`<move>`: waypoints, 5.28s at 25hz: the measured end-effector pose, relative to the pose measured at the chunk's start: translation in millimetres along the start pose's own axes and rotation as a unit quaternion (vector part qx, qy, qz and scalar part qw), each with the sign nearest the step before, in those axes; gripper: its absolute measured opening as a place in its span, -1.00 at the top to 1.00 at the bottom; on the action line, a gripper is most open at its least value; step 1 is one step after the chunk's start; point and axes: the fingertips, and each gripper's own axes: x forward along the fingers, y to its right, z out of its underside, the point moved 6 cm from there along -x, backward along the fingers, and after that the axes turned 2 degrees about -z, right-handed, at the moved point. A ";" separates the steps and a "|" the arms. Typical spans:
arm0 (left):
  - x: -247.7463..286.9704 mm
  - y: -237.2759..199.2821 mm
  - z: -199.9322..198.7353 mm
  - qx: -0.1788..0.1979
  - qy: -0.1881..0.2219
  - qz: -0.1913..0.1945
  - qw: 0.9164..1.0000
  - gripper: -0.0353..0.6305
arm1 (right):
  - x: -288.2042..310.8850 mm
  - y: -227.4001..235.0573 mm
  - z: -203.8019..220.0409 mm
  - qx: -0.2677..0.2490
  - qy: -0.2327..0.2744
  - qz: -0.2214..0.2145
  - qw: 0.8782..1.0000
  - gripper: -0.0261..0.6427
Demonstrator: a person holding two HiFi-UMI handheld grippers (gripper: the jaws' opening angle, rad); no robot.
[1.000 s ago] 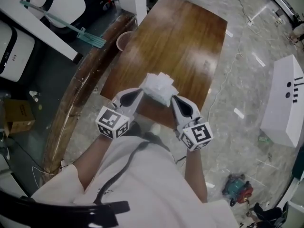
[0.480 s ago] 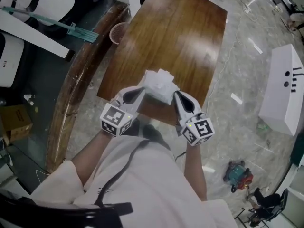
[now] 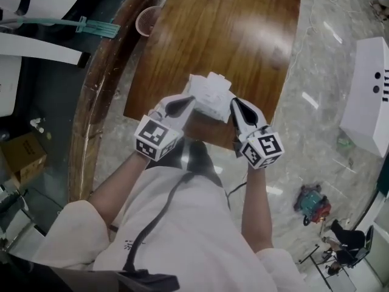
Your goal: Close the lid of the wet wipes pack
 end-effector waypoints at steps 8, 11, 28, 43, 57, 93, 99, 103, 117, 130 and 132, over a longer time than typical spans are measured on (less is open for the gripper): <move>22.7 -15.2 36.3 -0.023 -0.045 0.002 0.999 0.88 | 17.2 32.1 34.1 0.020 -0.042 0.026 0.999 0.79; 30.3 -21.0 45.9 -0.023 -0.057 0.003 0.998 0.88 | 26.1 43.8 41.8 0.031 -0.050 0.024 0.998 0.72; 41.8 -8.9 81.7 -0.050 -0.115 0.027 0.992 0.59 | 67.1 88.5 68.9 0.116 -0.109 -0.050 0.986 0.12; 44.4 -4.9 90.4 -0.062 -0.127 0.026 0.990 0.57 | 90.9 95.9 77.3 0.148 -0.170 -0.108 0.968 0.11; 39.8 -5.3 85.5 -0.063 -0.117 0.015 0.991 0.57 | 89.1 87.4 70.8 0.117 -0.164 -0.119 0.972 0.11; 22.3 12.8 77.3 -0.044 -0.097 0.016 0.994 0.60 | 52.4 29.2 40.3 0.052 -0.117 -0.160 0.979 0.17; 20.6 16.3 71.7 -0.045 -0.086 0.017 0.995 0.60 | 48.8 17.4 44.2 0.044 -0.122 -0.165 0.978 0.17; 16.6 19.0 74.3 -0.045 -0.085 0.018 0.995 0.60 | 47.5 8.1 47.8 0.028 -0.136 -0.168 0.976 0.17; 7.7 19.1 73.4 -0.040 -0.078 0.016 0.996 0.60 | 54.9 -17.1 64.1 -0.059 -0.213 -0.176 0.959 0.17; 5.3 14.2 72.1 -0.043 -0.075 0.016 0.996 0.60 | 67.1 -33.1 81.8 -0.142 -0.285 -0.167 0.933 0.17; 4.8 13.4 70.8 -0.043 -0.073 0.016 0.996 0.61 | 69.0 -35.9 84.5 -0.152 -0.296 -0.166 0.928 0.17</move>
